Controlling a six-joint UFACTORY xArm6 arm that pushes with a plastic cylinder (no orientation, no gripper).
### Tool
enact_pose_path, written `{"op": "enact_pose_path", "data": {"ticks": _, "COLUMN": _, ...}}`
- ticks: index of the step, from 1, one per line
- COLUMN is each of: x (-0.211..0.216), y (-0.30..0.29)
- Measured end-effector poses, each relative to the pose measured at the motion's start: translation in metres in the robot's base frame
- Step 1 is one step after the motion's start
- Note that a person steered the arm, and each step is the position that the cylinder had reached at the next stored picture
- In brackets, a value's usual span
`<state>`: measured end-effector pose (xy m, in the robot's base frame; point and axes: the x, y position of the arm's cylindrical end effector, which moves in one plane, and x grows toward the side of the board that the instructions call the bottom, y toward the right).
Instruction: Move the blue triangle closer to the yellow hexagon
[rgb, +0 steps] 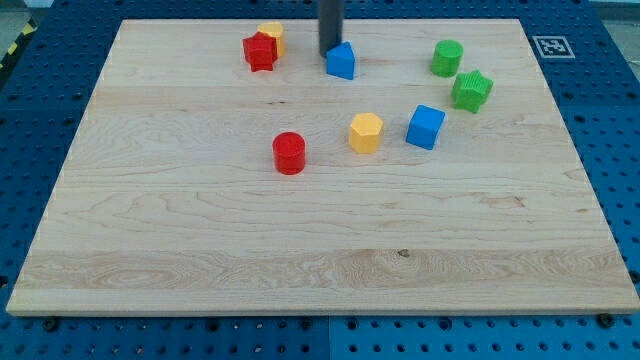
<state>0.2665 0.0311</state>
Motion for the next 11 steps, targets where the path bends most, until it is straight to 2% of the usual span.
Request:
{"op": "enact_pose_path", "data": {"ticks": 1, "x": 0.036, "y": 0.057}}
{"op": "enact_pose_path", "data": {"ticks": 2, "x": 0.074, "y": 0.084}}
{"op": "enact_pose_path", "data": {"ticks": 4, "x": 0.052, "y": 0.065}}
{"op": "enact_pose_path", "data": {"ticks": 7, "x": 0.007, "y": -0.009}}
{"op": "enact_pose_path", "data": {"ticks": 8, "x": 0.026, "y": -0.015}}
{"op": "enact_pose_path", "data": {"ticks": 10, "x": 0.088, "y": 0.047}}
{"op": "enact_pose_path", "data": {"ticks": 11, "x": 0.089, "y": 0.045}}
